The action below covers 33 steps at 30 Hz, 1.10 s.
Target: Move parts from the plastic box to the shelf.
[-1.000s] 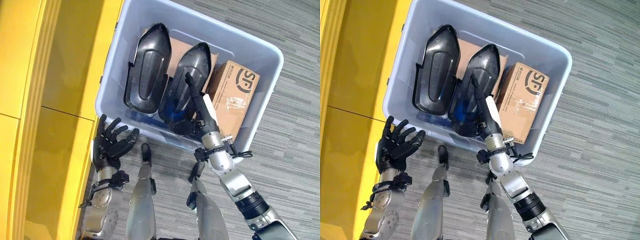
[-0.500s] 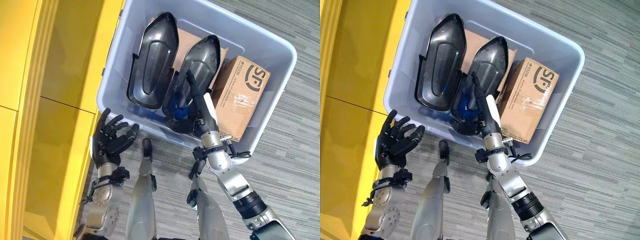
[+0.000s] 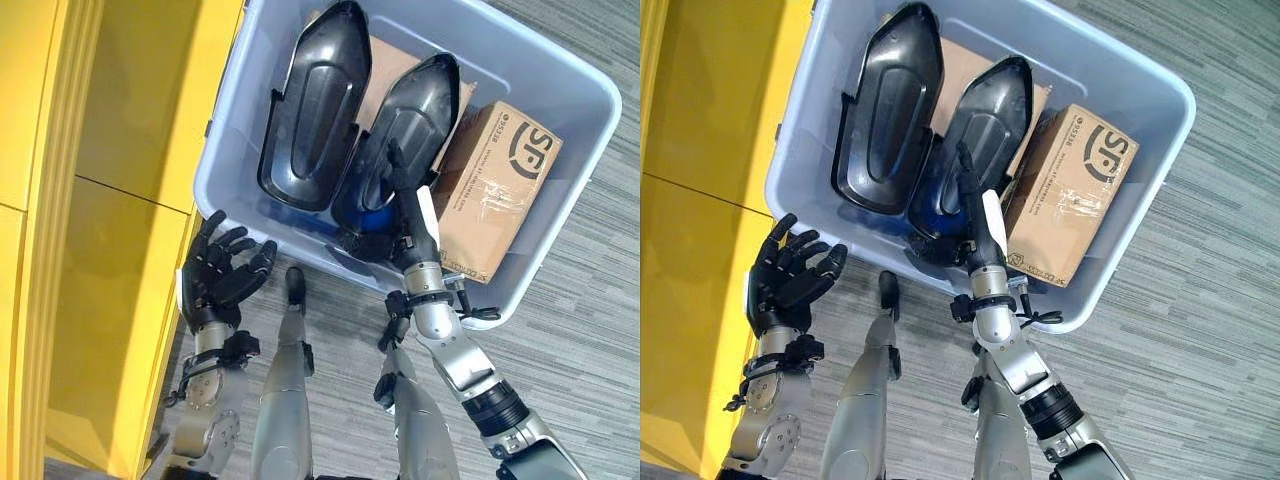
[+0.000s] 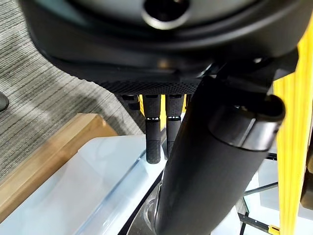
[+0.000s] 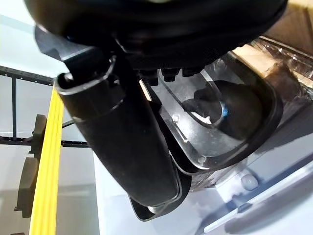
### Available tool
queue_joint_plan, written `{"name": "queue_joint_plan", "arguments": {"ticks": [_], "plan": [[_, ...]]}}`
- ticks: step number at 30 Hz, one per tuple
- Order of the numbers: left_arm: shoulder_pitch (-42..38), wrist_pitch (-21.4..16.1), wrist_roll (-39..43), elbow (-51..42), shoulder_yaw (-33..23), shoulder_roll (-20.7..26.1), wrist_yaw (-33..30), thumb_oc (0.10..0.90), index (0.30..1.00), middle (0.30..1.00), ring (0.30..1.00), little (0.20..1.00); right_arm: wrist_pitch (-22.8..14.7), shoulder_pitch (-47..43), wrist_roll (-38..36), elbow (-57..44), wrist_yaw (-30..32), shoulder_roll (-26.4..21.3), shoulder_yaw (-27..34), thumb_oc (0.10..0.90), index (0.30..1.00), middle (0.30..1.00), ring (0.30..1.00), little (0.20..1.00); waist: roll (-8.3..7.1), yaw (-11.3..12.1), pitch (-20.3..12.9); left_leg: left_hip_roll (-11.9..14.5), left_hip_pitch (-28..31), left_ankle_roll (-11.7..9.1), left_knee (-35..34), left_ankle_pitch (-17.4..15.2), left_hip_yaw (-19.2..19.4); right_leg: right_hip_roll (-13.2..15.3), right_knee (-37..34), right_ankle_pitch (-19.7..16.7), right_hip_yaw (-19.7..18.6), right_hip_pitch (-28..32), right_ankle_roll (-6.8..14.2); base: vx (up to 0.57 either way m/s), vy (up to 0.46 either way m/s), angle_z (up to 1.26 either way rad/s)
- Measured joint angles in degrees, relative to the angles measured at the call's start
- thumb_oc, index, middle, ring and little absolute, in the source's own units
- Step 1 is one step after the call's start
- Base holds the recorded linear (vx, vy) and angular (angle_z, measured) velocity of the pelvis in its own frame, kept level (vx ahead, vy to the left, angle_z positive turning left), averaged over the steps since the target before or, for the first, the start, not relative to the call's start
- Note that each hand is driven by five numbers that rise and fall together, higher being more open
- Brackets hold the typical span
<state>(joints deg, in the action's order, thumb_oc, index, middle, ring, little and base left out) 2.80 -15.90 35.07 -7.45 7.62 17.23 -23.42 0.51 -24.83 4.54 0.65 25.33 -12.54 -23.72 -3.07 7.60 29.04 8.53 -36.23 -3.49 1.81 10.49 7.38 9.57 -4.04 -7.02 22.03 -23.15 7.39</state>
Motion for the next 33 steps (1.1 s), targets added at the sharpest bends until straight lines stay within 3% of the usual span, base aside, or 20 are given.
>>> {"name": "queue_joint_plan", "arguments": {"ticks": [6,13,33], "plan": [[-0.23,-0.38,0.08,0.24,0.50,0.05,-1.05,0.900,1.000,1.000,1.000,1.000,0.02,-2.02,2.27,0.05,3.29,0.37,0.44,0.900,1.000,1.000,1.000,1.000,0.02,-0.10,0.01,-0.83,-2.61,0.64,0.16,0.26,-0.39,1.00,1.33,0.26,0.18,-2.81,0.36,0.00,0.020,0.04],[-0.17,3.05,0.25,5.84,3.93,-0.12,-2.51,0.900,1.000,1.000,1.000,1.000,0.02,-3.18,2.27,0.25,5.31,1.64,1.69,0.900,1.000,1.000,1.000,1.000,0.06,-0.47,0.04,-1.54,-5.27,1.08,0.83,0.24,-0.93,1.69,2.01,0.47,0.78,-4.92,0.63,0.01,0.020,0.06],[-0.30,2.88,0.14,5.07,3.34,0.00,-3.49,0.900,1.000,1.000,1.000,1.000,-1.47,-2.88,7.27,2.54,8.47,2.76,1.56,0.900,1.000,1.000,1.000,1.000,0.08,-1.43,0.05,-2.09,-8.82,1.72,1.29,0.53,-1.42,2.65,4.44,1.03,0.79,-9.09,0.96,0.00,0.002,0.00]]}}
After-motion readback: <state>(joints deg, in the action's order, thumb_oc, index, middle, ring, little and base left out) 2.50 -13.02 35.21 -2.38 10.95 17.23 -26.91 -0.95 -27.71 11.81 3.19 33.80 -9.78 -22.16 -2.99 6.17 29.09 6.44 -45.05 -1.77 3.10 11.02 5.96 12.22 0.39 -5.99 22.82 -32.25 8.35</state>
